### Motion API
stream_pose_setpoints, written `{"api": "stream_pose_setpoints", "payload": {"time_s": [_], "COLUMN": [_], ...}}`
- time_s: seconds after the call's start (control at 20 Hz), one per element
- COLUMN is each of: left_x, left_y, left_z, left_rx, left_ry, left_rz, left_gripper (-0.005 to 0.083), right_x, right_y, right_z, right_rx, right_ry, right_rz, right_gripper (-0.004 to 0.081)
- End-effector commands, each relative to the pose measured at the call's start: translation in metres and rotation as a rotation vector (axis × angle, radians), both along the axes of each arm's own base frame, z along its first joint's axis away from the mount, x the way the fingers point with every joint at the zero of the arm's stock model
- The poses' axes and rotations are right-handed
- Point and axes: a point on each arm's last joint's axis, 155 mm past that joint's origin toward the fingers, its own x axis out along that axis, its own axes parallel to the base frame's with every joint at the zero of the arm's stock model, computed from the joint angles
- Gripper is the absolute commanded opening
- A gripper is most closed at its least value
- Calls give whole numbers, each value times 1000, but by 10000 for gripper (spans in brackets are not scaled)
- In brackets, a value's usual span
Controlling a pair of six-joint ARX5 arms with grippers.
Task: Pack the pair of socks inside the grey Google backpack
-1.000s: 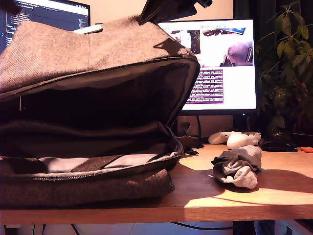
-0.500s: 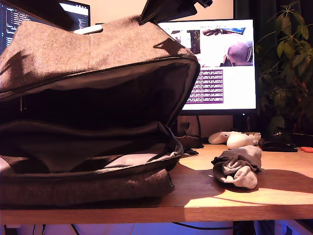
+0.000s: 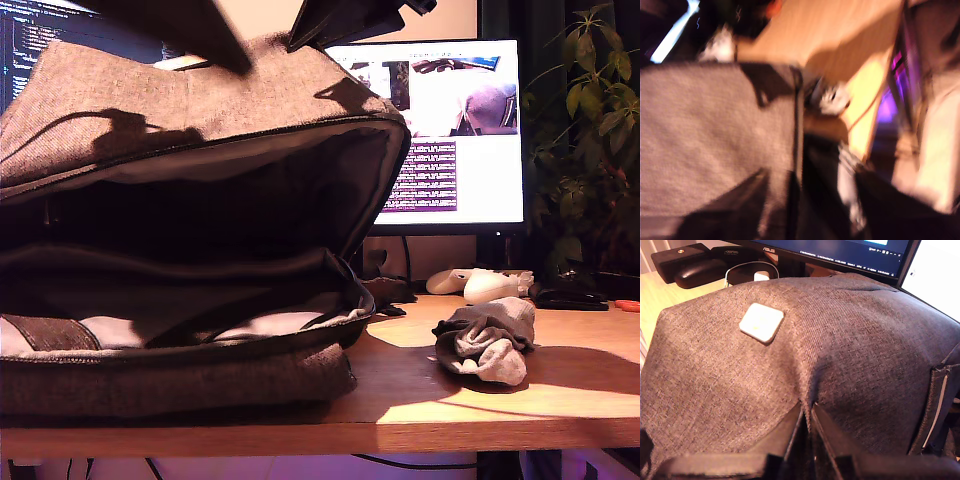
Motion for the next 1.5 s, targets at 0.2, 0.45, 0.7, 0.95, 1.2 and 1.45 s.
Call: {"api": "stream_pose_setpoints", "payload": {"time_s": [0.2, 0.45, 0.7, 0.95, 1.2, 1.45], "left_x": [30, 46, 51, 64, 79, 87], "left_y": [1, 2, 9, 21, 31, 33], "left_z": [-5, 5, -1, -25, -4, 23], "left_rx": [132, 101, 88, 178, 183, 161], "left_ry": [-156, -208, -178, -164, -276, -371], "left_rz": [88, 170, 244, 314, 407, 437], "left_gripper": [558, 559, 559, 558, 553, 551], "right_x": [1, 1, 2, 1, 1, 0], "right_y": [7, 7, 7, 7, 7, 6], "right_z": [32, 33, 38, 37, 36, 34], "right_rx": [55, 57, 63, 60, 57, 53], "right_ry": [-64, -66, -74, -70, -66, -59], "right_rz": [10, 10, 10, 10, 11, 13], "right_gripper": [-13, -13, -13, -13, -13, -13]}}
